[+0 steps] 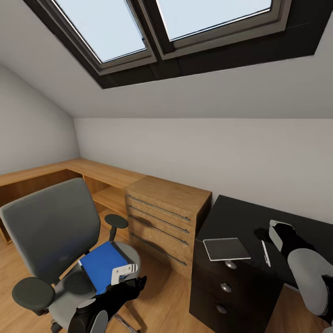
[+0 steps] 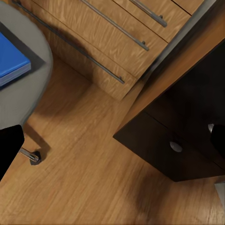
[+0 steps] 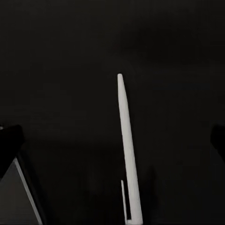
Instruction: In the bedroom, organize the workspace by keeping the computer under the desk, ensuring the monitor is on the desk, placing the keyboard on the desk next to the monitor, placing the mouse on the desk next to the keyboard, moving the folder from the swivel chair onto the desk next to the mouse, stacking the notebook on top of the folder with the pen on top of the notebook, and positioning the swivel chair next to the desk.
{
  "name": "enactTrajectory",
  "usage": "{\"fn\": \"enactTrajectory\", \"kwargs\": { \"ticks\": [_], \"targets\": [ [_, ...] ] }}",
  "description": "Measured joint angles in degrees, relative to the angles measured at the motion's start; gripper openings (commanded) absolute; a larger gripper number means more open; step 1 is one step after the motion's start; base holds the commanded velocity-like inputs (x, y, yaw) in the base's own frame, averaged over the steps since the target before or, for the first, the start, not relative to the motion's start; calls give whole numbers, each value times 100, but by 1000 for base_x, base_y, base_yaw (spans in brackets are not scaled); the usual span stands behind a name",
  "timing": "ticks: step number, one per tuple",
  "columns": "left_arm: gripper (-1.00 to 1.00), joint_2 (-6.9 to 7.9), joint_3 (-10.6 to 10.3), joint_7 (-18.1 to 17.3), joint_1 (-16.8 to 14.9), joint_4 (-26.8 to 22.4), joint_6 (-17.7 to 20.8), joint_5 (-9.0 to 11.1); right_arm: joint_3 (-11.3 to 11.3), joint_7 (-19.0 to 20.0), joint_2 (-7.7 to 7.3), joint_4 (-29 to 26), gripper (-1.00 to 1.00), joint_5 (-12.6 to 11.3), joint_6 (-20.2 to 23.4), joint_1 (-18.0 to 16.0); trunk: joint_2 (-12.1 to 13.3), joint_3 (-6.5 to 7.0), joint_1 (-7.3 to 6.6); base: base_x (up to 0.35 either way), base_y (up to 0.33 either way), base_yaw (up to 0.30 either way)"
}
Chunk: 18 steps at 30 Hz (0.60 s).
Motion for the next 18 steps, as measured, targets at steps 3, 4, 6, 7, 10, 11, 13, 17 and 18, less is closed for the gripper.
{"fn": "enactTrajectory", "kwargs": {
  "ticks": [3, 4, 6, 7, 10, 11, 13, 17, 18],
  "targets": [
    [100, 0, 1, 0, 1, 59, 0, -5, 14, -10, 273, -47, 100, 41, 32, 7, 0, 0, 0, 0, 0, 258],
    [100, 0, 2, 0, 1, 67, -1, -5, 15, -11, 279, -48, 100, 46, 33, 7, 0, 0, 0, 0, 0, 274],
    [100, 0, 2, 0, 1, 83, -4, -6, 18, -11, 287, -54, 100, 48, 32, 7, 0, 0, 0, 0, 0, 277],
    [100, 0, 2, 0, 1, 92, -7, -7, 19, -11, 297, -90, 100, 48, 32, 9, 0, 0, 0, 0, 0, 279],
    [100, 0, 2, 0, 1, 101, -9, -8, 16, -13, 390, -352, 100, 51, 31, 23, 0, 0, 0, 0, 0, 279],
    [100, 0, 2, 0, 1, 102, -9, -8, 15, -14, 410, -404, 100, 54, 31, 27, 0, 0, 0, 0, 0, 279],
    [100, 0, 2, 0, 1, 105, -9, -8, 14, -19, 457, -545, 100, 59, 32, 47, 0, 0, 0, 0, 0, 279],
    [100, 0, 2, 0, 1, 107, -9, -8, 15, -22, 511, -684, 100, 62, 37, 88, 0, 0, 0, 0, 0, 258],
    [100, 0, 1, 0, 1, 108, -9, -8, 16, -21, 519, -703, 100, 63, 38, 94, 0, -1, 0, 0, 0, 171]
  ]
}}
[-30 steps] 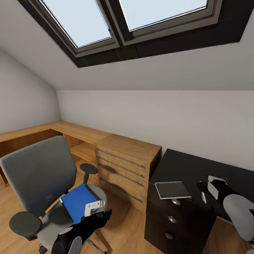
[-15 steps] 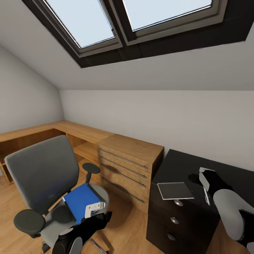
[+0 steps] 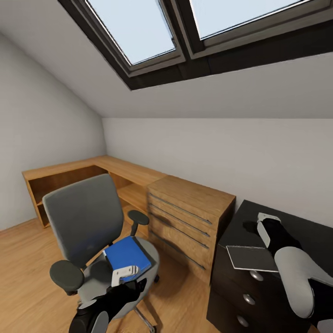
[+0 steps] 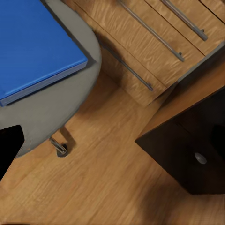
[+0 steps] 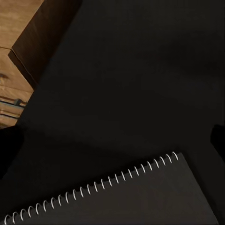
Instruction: In the bedroom, organize the workspace by keeping the computer under the desk, ensuring the monitor is on the desk, placing the keyboard on the desk next to the monitor, placing the mouse on the desk next to the keyboard, moving the folder from the swivel chair onto the desk next to the mouse, stacking the notebook on top of the folder with the pen on top of the notebook, and positioning the swivel chair next to the desk.
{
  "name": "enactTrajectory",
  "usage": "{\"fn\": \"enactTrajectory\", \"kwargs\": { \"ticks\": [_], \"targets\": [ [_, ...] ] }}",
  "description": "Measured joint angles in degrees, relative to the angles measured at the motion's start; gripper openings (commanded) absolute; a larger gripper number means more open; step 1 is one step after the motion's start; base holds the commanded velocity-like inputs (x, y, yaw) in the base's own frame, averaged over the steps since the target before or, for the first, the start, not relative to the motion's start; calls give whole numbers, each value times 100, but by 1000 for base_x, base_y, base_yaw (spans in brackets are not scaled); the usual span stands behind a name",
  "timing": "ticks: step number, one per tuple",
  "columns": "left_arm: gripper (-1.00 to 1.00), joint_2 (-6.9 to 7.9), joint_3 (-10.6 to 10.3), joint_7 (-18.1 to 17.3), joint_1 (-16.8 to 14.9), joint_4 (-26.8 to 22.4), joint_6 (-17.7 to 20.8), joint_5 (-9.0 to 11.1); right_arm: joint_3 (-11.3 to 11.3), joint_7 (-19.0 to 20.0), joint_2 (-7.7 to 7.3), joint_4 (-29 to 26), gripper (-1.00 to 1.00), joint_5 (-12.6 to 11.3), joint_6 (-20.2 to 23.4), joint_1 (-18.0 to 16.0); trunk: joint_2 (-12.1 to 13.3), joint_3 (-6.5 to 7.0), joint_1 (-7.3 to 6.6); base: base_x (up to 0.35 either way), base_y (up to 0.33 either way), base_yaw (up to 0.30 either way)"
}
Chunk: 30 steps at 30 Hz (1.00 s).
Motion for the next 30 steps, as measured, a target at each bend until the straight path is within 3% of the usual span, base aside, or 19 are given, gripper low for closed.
{"fn": "enactTrajectory", "kwargs": {
  "ticks": [24, 30],
  "targets": [
    [100, 0, -1, -3, -1, 2, 0, -1, 1, 2, 14, -26, 100, -8, -7, 59, 0, -5, 0, 0, 0, 23],
    [100, 0, 0, -1, 0, 1, 0, -3, 5, -1, 18, -24, 100, -2, -14, 63, 0, -5, 0, 0, 0, 171]
  ]
}}
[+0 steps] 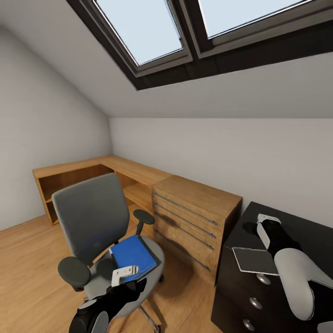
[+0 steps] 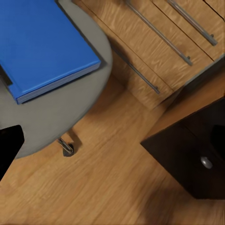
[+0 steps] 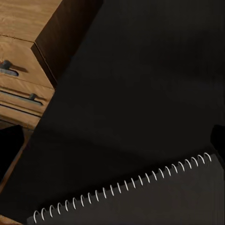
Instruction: In the bedroom, organize the workspace by keeping the computer under the desk, ensuring the monitor is on the desk, placing the keyboard on the desk next to the monitor, placing the mouse on the desk next to the keyboard, moving the folder from the swivel chair onto the desk next to the mouse, stacking the notebook on top of the folder with the pen on top of the notebook, and positioning the swivel chair next to the desk.
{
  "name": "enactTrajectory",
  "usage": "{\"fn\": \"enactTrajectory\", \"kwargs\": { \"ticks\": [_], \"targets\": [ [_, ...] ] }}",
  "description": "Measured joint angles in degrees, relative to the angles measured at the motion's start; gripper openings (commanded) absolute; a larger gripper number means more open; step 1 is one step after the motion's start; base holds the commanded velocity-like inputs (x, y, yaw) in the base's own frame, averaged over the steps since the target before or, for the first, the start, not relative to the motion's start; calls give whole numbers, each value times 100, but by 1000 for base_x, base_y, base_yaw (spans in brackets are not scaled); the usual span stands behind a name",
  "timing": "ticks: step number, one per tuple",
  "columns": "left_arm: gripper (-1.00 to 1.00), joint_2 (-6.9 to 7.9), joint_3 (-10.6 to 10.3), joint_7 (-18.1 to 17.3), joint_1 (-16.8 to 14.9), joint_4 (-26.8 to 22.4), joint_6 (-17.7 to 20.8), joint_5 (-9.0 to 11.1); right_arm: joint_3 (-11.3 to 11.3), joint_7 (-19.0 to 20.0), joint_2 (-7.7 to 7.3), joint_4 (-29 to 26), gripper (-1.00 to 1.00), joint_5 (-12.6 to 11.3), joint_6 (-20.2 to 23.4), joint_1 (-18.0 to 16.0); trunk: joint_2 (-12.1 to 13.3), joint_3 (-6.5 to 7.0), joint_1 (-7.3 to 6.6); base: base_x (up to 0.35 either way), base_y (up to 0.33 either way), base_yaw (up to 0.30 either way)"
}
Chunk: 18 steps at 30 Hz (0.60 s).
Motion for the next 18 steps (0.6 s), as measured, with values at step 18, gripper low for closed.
{"fn": "enactTrajectory", "kwargs": {
  "ticks": [18],
  "targets": [
    [100, 0, 0, 2, 0, -1, 0, -6, 4, -1, 13, -1, 100, -4, -3, 34, 0, 0, 0, 0, 0, 273]
  ]
}}
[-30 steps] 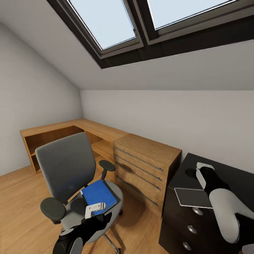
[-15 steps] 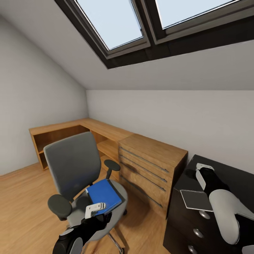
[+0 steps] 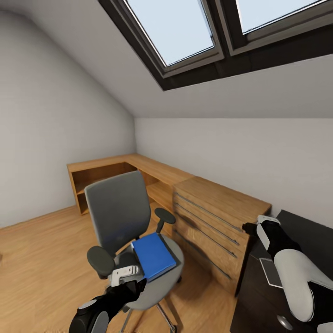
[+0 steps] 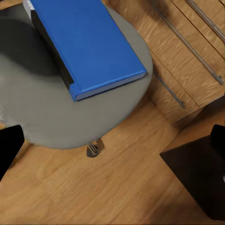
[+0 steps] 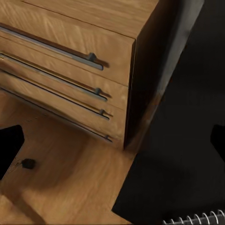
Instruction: In the bedroom, organize the workspace by keeping the computer under the desk, ensuring the monitor is on the desk, placing the keyboard on the desk next to the monitor, placing the mouse on the desk next to the keyboard, moving the folder from the swivel chair onto the desk next to the mouse, stacking the notebook on top of the folder with the pen on top of the notebook, and positioning the swivel chair next to the desk.
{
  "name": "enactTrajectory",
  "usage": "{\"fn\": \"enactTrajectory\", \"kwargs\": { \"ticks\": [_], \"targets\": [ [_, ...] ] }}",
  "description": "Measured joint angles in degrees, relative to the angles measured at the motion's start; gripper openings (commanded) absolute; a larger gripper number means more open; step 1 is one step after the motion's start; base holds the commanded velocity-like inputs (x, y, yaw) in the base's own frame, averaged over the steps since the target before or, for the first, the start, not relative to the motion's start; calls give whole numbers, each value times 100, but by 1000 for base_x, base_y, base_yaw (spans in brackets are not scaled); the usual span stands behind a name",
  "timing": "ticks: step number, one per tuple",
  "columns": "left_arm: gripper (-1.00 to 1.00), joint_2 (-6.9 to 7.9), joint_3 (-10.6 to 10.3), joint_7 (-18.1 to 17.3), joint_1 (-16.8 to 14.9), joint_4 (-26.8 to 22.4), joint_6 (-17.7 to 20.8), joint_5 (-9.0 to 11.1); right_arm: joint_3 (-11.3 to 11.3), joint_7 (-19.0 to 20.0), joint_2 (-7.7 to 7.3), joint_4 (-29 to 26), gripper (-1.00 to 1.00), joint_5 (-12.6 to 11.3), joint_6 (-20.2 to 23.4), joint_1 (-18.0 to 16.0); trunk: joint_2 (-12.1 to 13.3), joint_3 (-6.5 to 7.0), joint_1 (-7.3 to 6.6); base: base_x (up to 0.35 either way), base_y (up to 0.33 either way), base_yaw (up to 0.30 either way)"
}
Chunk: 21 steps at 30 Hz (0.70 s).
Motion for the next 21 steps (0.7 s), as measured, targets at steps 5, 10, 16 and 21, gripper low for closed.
{"fn": "enactTrajectory", "kwargs": {
  "ticks": [5, 10, 16, 21],
  "targets": [
    [100, 0, 0, -1, 0, 0, 0, 0, 0, 0, 0, 6, 100, 4, 0, 1, 0, 0, 0, 0, 0, 280],
    [100, -1, 0, -1, 0, -1, 0, 0, 0, 0, 0, 10, 100, 6, -2, 2, 0, 0, 0, 0, 0, 280],
    [100, 0, 0, 0, 0, 0, 0, 0, 5, 1, 9, 28, 100, 7, -16, 14, 0, 0, 0, 0, 0, 280],
    [100, 0, 0, 0, 0, 0, -3, 7, 9, 0, 9, 28, 100, 7, -18, 44, 0, 0, 0, 0, 0, 280]
  ]
}}
